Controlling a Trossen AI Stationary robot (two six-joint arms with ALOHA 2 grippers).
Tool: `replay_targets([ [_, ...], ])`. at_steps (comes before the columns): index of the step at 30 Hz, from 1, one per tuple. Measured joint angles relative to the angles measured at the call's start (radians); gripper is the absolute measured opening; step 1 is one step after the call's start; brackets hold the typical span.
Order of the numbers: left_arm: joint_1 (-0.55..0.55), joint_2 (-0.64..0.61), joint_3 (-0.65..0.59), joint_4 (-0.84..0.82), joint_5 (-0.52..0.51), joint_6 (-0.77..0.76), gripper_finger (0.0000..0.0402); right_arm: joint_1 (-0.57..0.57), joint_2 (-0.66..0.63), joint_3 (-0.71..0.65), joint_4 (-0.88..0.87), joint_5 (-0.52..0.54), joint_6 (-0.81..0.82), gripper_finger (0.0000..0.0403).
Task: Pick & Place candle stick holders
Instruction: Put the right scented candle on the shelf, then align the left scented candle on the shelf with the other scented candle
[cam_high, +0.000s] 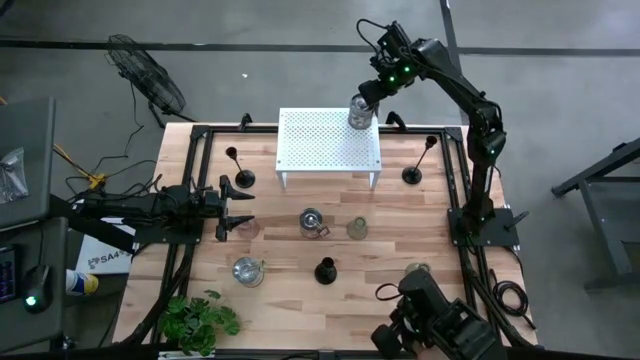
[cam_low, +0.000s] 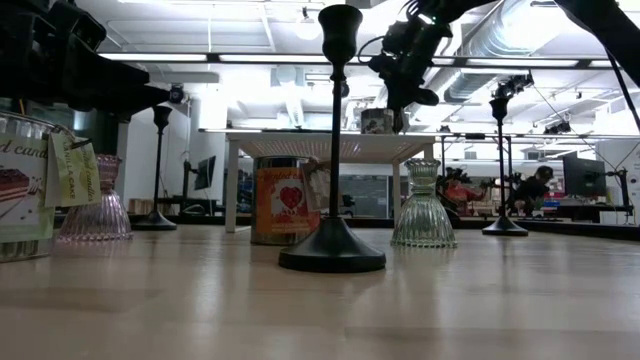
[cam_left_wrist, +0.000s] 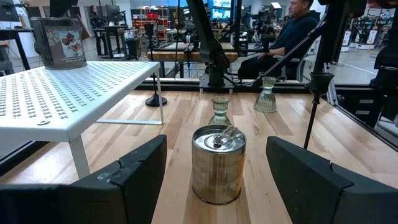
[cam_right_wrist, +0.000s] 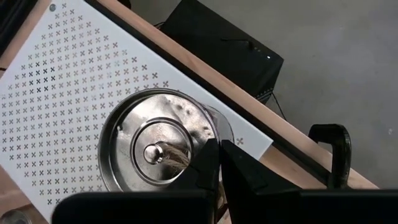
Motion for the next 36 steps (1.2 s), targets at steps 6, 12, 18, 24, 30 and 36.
replay_targets([
  [6, 0.000, 0.000, 0.000, 0.000, 0.000, 0.000, 0.0269, 0.009, 0.000, -0.001, -0.005, -0.011, -0.001, 0.0025],
  [12, 0.000, 0.000, 0.000, 0.000, 0.000, 0.000, 0.0269, 0.020, -0.002, -0.001, -0.008, 0.018, -0.001, 0.0092],
  [18, 0.000, 0.000, 0.000, 0.000, 0.000, 0.000, 0.0269, 0.019, -0.030, -0.001, -0.013, 0.021, 0.002, 0.0145],
  [24, 0.000, 0.000, 0.000, 0.000, 0.000, 0.000, 0.0269, 0.019, -0.086, -0.001, -0.034, 0.050, 0.002, 0.0162],
  [30, 0.000, 0.000, 0.000, 0.000, 0.000, 0.000, 0.0269, 0.021, -0.176, -0.001, -0.078, 0.064, 0.015, 0.0162],
  [36, 0.000, 0.000, 0.000, 0.000, 0.000, 0.000, 0.0269, 0.032, -0.277, -0.001, -0.210, 0.150, 0.028, 0.0162],
])
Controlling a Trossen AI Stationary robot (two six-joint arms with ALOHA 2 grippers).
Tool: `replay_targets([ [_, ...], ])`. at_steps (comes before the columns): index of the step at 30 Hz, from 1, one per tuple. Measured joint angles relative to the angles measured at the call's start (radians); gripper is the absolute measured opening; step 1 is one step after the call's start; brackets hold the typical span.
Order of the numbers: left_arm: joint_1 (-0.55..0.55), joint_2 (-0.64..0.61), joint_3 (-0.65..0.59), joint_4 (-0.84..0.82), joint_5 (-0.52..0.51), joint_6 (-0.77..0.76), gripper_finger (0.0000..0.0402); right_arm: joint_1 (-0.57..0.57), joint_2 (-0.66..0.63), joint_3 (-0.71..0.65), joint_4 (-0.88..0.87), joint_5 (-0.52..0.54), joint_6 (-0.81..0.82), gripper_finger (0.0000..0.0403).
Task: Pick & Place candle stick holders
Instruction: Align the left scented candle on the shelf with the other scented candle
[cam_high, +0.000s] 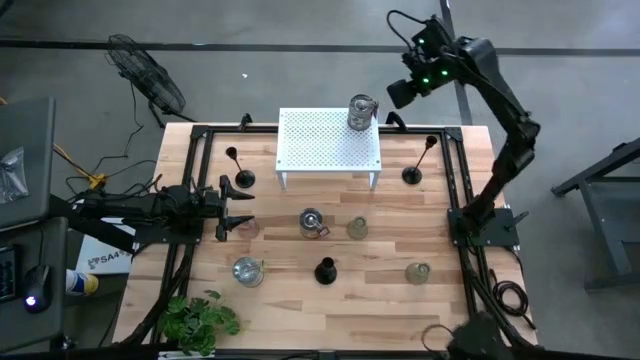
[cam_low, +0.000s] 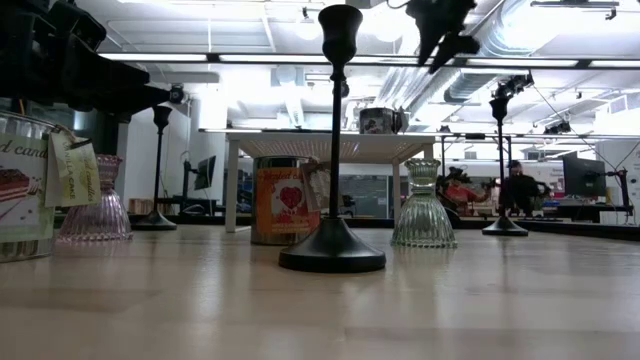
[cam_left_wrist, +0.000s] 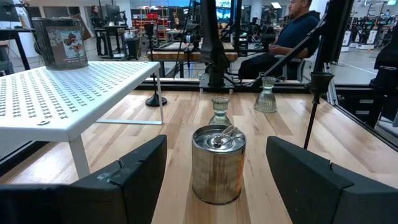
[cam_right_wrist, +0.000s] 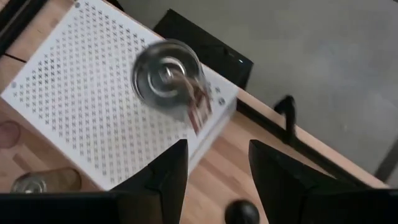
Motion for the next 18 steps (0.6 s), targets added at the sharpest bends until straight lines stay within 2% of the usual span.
replay_targets([
  [10, 0.000, 0.000, 0.000, 0.000, 0.000, 0.000, 0.0269, 0.097, -0.105, -0.005, -0.114, 0.061, 0.070, 0.0162],
  [13, 0.000, 0.000, 0.000, 0.000, 0.000, 0.000, 0.0269, 0.157, -0.141, -0.038, -0.116, 0.065, 0.093, 0.0162],
  [18, 0.000, 0.000, 0.000, 0.000, 0.000, 0.000, 0.0269, 0.279, -0.219, -0.157, -0.106, 0.147, 0.141, 0.0162],
])
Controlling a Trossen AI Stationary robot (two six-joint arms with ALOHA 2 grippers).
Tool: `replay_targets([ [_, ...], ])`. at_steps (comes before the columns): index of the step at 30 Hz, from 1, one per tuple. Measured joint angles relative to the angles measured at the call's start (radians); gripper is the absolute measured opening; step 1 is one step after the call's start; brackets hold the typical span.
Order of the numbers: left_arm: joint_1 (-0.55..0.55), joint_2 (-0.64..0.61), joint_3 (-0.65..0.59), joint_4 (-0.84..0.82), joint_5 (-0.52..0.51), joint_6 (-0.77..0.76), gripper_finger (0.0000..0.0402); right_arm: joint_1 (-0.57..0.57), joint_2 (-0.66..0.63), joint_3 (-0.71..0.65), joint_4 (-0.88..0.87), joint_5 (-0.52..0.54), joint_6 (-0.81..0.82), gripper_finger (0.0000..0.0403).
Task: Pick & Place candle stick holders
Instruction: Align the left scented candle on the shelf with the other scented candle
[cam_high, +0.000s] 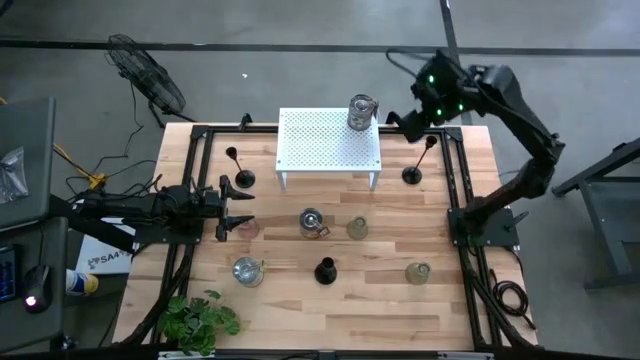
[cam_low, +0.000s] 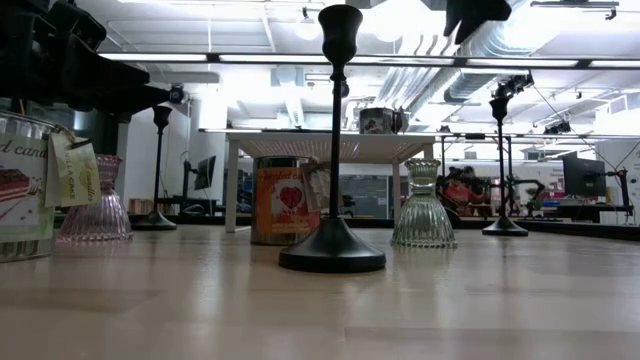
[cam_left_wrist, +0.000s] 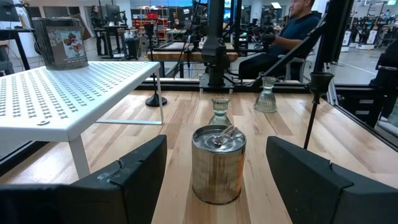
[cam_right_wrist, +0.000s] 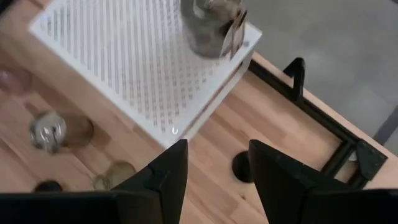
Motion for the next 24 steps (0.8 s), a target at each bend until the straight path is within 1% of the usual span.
replay_targets([
  [5, 0.000, 0.000, 0.000, 0.000, 0.000, 0.000, 0.0269, 0.134, -0.113, -0.166, 0.079, 0.066, 0.076, 0.0162],
  [9, 0.000, 0.000, 0.000, 0.000, 0.000, 0.000, 0.0269, 0.223, -0.208, -0.344, 0.178, 0.082, 0.136, 0.0162],
  [13, 0.000, 0.000, 0.000, 0.000, 0.000, 0.000, 0.0269, 0.316, -0.302, -0.525, 0.293, 0.143, 0.197, 0.0162],
  [18, 0.000, 0.000, 0.000, 0.000, 0.000, 0.000, 0.0269, 0.405, -0.399, -0.729, 0.444, 0.180, 0.263, 0.0162],
  [24, 0.000, 0.000, 0.000, 0.000, 0.000, 0.000, 0.0269, 0.507, -0.486, -0.932, 0.631, 0.215, 0.307, 0.0162],
])
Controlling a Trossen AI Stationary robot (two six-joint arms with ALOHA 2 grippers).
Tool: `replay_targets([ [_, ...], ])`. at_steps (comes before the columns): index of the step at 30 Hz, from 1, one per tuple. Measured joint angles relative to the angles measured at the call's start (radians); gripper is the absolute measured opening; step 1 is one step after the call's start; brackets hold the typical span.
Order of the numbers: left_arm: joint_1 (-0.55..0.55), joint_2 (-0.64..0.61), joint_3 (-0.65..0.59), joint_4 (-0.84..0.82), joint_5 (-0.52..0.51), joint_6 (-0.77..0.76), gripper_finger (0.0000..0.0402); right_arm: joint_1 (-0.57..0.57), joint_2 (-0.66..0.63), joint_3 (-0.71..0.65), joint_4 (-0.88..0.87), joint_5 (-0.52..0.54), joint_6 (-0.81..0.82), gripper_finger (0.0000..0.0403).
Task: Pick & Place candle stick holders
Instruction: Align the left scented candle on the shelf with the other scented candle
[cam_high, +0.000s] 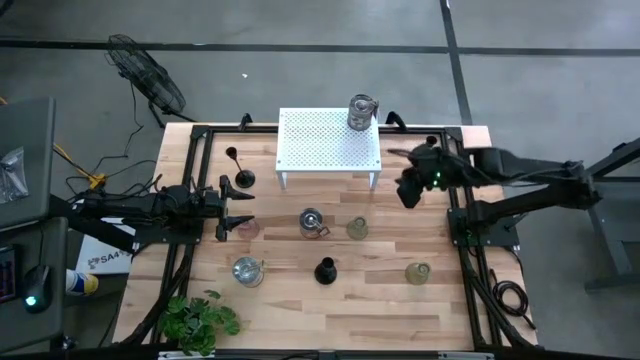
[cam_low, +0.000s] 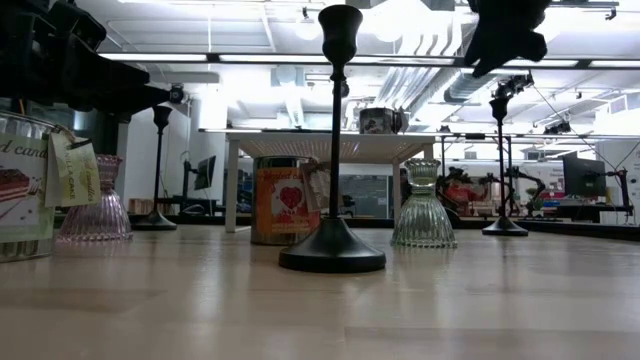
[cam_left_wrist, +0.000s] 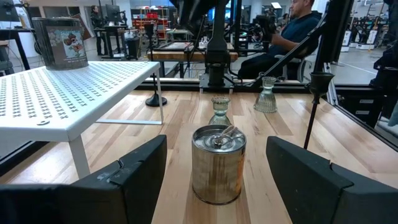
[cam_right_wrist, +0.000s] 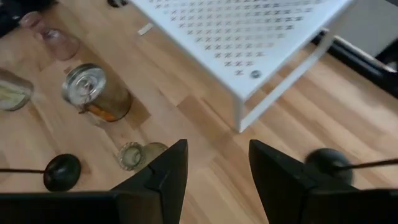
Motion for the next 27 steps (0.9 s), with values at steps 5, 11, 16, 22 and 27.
replay_targets([
  [5, 0.000, 0.000, 0.000, 0.000, 0.000, 0.000, 0.0269, 0.083, -0.054, -0.149, 0.160, 0.046, 0.018, 0.0162],
  [11, 0.000, 0.000, 0.000, 0.000, 0.000, 0.000, 0.0269, 0.204, -0.090, -0.270, 0.372, 0.093, 0.022, 0.0162],
  [16, 0.000, 0.000, 0.000, 0.007, 0.002, -0.025, 0.0269, 0.298, -0.090, -0.305, 0.447, 0.157, -0.017, 0.0162],
  [22, 0.000, 0.000, 0.000, 0.000, 0.003, -0.166, 0.0269, 0.362, -0.089, -0.337, 0.471, 0.269, -0.034, 0.0162],
  [27, 0.000, 0.000, 0.000, 0.031, -0.046, -0.191, 0.0269, 0.374, -0.089, -0.436, 0.599, 0.294, -0.033, 0.0162],
])
